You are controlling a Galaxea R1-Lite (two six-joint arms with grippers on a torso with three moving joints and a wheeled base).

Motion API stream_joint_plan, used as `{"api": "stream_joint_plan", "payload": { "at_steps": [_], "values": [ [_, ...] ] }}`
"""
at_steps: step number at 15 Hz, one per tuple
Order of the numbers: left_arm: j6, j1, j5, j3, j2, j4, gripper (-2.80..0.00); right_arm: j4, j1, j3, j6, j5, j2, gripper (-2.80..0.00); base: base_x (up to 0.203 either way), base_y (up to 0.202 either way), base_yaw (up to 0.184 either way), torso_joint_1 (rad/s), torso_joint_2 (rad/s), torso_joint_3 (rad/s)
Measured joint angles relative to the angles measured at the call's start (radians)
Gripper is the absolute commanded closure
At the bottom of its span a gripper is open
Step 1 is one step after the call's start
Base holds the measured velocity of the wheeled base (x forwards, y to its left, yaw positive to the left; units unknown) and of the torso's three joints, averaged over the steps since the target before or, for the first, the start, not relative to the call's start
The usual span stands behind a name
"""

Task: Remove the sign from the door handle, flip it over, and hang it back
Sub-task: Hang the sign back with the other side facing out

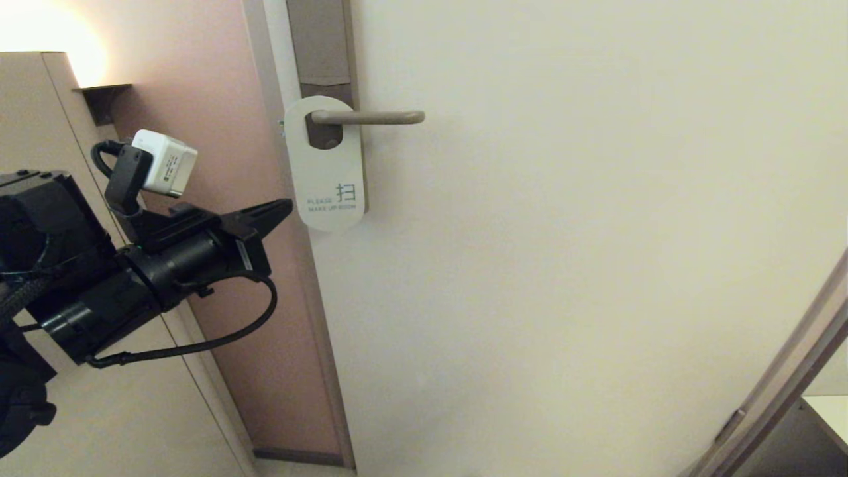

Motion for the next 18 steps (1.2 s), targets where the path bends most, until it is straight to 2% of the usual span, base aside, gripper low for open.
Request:
{"api": "stream_joint_plan", "payload": {
  "at_steps": [4, 9, 18],
  "values": [
    [-0.001, -0.010, 0.002, -0.061, 0.033, -0.002, 0.00, 0.000, 0.000, 0.000, 0.000, 0.000, 0.000, 0.00, 0.000, 0.000, 0.000, 0.000, 0.00, 0.000],
    [-0.001, 0.040, 0.005, -0.204, 0.137, -0.002, 0.00, 0.000, 0.001, 0.000, 0.000, 0.000, 0.000, 0.00, 0.000, 0.000, 0.000, 0.000, 0.00, 0.000],
    [-0.001, 0.073, 0.006, -0.282, 0.233, -0.005, 0.00, 0.000, 0.000, 0.000, 0.000, 0.000, 0.000, 0.00, 0.000, 0.000, 0.000, 0.000, 0.00, 0.000]
  ]
}}
